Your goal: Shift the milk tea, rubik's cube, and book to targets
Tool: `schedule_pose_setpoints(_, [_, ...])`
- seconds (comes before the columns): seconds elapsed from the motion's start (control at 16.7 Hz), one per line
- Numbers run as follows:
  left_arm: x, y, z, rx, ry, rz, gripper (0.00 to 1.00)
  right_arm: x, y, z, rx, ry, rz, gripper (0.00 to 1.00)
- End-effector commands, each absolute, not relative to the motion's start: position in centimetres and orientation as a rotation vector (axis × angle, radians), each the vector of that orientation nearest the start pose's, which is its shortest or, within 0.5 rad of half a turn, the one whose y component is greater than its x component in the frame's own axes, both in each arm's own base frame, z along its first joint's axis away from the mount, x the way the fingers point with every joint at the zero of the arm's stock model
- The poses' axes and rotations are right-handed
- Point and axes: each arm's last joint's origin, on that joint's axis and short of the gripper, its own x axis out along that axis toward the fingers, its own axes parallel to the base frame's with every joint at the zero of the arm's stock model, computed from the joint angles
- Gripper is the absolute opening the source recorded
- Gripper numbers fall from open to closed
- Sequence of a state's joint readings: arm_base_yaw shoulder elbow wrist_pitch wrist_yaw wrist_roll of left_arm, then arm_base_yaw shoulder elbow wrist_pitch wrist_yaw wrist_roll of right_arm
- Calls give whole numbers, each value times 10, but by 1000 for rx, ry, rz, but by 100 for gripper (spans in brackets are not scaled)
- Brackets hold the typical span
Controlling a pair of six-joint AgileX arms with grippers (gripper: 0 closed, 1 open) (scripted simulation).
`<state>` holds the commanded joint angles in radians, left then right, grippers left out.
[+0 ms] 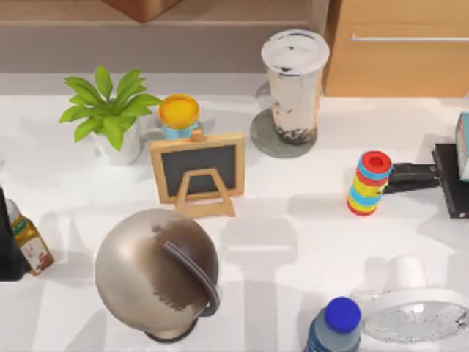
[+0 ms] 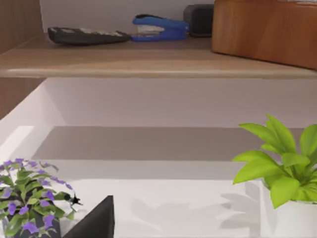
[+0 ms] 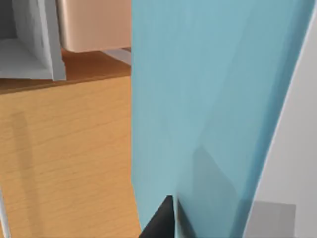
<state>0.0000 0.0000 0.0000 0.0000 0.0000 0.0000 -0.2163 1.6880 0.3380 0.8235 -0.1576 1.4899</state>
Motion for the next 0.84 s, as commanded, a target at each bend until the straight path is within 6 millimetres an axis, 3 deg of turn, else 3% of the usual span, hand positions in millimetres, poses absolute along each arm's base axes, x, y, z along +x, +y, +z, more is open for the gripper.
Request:
schedule_pose_setpoints(0.48, [106, -1, 160, 0, 0, 0, 100, 248, -49, 86, 1539, 391, -427, 98])
schedule_pose_setpoints(0.84, [106, -1, 160, 0, 0, 0, 100, 248, -49, 86, 1539, 391, -427, 100])
